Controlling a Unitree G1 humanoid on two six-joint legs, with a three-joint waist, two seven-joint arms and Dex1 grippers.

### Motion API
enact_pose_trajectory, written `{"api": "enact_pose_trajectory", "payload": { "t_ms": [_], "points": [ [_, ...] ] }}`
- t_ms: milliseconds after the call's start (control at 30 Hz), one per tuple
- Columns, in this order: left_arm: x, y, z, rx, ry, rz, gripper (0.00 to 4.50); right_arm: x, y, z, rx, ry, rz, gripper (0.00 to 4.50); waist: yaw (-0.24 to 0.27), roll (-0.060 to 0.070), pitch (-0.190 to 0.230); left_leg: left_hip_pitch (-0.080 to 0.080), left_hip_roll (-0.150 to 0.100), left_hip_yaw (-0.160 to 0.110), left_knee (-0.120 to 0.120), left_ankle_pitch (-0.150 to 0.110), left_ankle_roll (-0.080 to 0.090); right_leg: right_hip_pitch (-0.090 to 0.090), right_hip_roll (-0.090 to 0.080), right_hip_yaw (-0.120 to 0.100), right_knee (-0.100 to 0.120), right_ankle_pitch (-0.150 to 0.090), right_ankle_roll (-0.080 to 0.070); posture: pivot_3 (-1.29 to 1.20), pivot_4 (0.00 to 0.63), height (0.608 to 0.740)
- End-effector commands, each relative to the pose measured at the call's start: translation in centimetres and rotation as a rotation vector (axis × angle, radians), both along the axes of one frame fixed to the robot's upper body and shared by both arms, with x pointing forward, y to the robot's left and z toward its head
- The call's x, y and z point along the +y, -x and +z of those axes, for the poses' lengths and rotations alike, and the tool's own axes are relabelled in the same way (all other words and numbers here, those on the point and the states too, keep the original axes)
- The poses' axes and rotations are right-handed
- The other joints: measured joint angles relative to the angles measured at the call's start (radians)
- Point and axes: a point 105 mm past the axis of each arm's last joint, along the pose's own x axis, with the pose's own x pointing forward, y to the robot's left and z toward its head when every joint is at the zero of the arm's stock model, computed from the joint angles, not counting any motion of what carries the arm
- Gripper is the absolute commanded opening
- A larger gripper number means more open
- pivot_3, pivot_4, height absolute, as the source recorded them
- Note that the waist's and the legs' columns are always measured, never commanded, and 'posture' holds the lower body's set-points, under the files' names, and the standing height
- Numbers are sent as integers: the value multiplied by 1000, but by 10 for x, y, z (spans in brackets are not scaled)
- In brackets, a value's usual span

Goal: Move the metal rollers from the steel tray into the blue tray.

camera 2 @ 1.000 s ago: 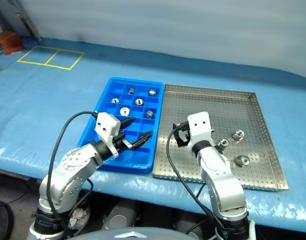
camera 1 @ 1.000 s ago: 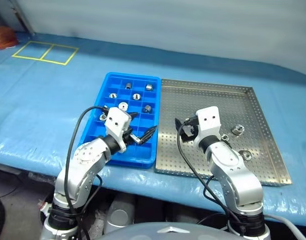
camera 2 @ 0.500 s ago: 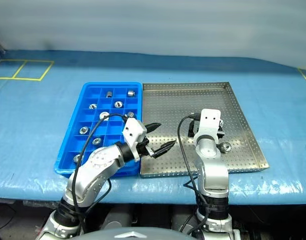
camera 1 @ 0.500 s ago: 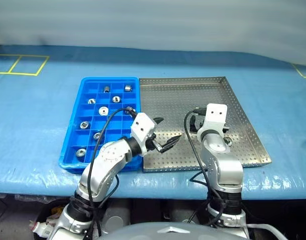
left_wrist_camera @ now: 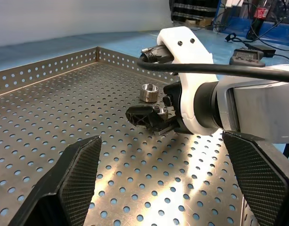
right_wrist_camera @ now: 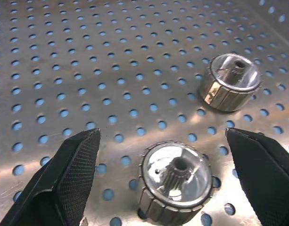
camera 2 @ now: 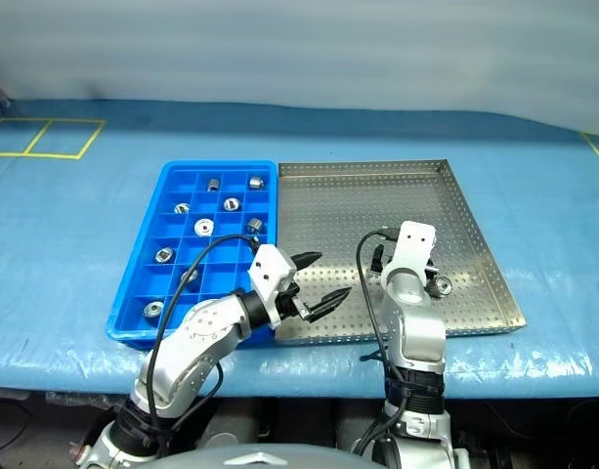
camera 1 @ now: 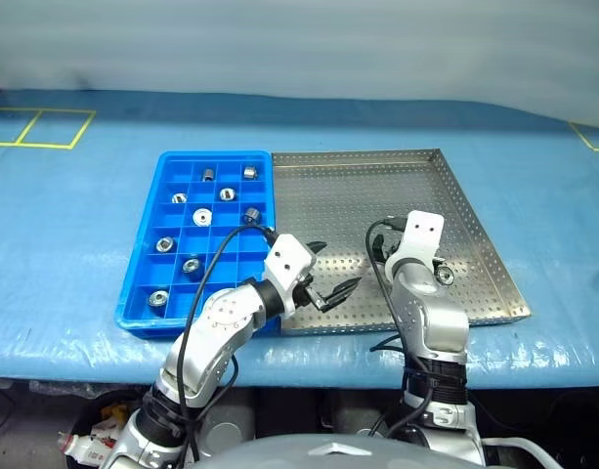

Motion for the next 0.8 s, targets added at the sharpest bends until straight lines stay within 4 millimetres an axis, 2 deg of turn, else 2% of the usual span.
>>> {"api": "enact_pose_trajectory", "payload": {
  "t_ms": [33, 233, 267, 633, 800],
  "points": [
    [-2, 4, 13, -44, 40, -6, 4500, 15, 2, -3, -11, -47, 22, 3871, 2, 0, 0, 0, 0, 0, 0, 0, 0, 0, 0, 0, 0, 0, 0, 153, 150, 740],
    [2, 0, 15, -46, 39, 11, 4500, 27, -1, 10, -44, -86, 67, 1884, 5, 0, 0, 0, 0, 0, 0, 0, 0, 0, 0, 0, 0, 0, 0, 174, 150, 740],
    [3, -1, 16, -50, 37, 18, 4500, 31, -2, 14, -56, -87, 82, 1704, 5, 0, 0, 0, 0, 0, 0, 0, 0, 0, 0, 0, 0, 0, 0, 174, 150, 740],
    [30, -17, 27, -84, 54, 165, 4500, 96, -13, 94, -277, 12, 427, 1717, 15, 1, 1, 0, 0, 0, 0, 0, 0, 0, 0, 0, 0, 0, 0, 241, 150, 740],
    [46, -19, 26, -98, 29, 247, 4500, 122, -16, 105, -318, 73, 573, 1717, 34, 1, 1, 0, -1, -1, -1, 0, 0, 0, 0, -1, -1, 0, 0, 341, 150, 740]
  ]
}}
